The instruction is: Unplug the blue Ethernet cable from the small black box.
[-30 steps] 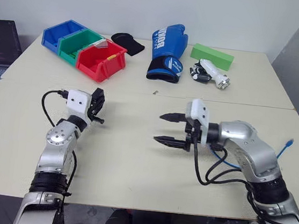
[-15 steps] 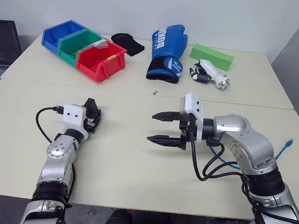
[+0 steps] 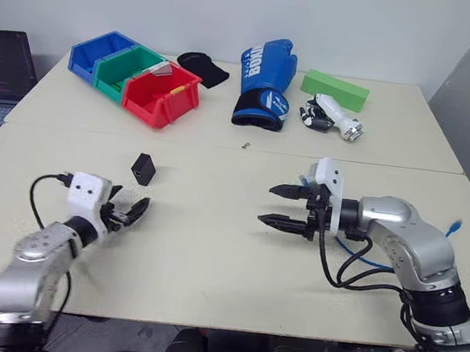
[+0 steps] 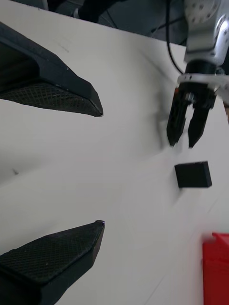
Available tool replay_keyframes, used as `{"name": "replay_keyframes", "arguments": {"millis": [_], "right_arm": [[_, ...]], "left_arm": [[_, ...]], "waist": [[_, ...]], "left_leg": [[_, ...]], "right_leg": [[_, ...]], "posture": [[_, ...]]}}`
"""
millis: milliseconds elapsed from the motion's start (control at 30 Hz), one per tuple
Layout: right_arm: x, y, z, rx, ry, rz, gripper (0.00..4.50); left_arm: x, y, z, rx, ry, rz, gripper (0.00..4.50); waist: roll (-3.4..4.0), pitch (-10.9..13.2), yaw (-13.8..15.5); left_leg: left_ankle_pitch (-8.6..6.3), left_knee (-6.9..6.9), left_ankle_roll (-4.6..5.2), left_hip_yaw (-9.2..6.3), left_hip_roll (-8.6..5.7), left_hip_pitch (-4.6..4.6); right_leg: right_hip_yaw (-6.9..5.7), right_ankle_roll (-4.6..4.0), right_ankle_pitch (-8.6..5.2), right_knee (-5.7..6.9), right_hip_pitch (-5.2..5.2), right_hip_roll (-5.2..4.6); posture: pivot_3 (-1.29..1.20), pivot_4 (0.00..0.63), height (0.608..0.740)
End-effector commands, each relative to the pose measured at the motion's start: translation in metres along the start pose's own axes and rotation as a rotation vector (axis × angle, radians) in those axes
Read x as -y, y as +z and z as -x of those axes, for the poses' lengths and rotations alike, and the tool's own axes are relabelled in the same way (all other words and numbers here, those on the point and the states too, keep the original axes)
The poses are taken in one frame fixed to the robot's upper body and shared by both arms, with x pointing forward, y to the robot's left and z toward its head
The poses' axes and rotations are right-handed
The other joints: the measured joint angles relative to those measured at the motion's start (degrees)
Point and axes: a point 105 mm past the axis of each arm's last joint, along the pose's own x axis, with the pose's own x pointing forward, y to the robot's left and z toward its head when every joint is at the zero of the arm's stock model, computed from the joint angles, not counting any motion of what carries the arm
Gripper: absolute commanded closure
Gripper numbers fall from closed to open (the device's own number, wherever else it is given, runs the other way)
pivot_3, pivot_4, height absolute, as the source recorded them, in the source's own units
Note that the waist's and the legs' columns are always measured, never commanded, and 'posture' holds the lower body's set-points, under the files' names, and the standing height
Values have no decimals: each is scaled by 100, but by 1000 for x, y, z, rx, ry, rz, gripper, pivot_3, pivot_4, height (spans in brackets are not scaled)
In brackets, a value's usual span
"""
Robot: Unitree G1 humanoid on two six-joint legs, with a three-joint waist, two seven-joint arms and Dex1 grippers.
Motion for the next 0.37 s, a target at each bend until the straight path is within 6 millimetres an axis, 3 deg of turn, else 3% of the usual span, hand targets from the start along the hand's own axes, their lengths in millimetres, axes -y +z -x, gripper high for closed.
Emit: {"name": "replay_keyframes", "arguments": {"millis": [33,233,367], "right_arm": [[15,0,26,-22,-77,32,809],[32,-7,54,-96,-141,48,809],[38,-6,61,-108,-159,58,809]], "left_arm": [[-6,20,16,7,-62,-88,666],[-29,38,29,-11,-85,-169,666],[-28,40,28,-7,-138,-187,666]], "waist": [[0,0,-1],[2,2,2],[2,2,1]], "left_leg": [[0,0,0,0,0,0],[0,-5,1,3,2,-2],[-1,-6,1,7,2,-2]], "right_leg": [[0,0,0,-1,0,1],[0,0,0,-13,0,2],[0,0,0,-14,0,4]], "posture": [[0,150,740],[0,150,740],[0,150,740]]}}
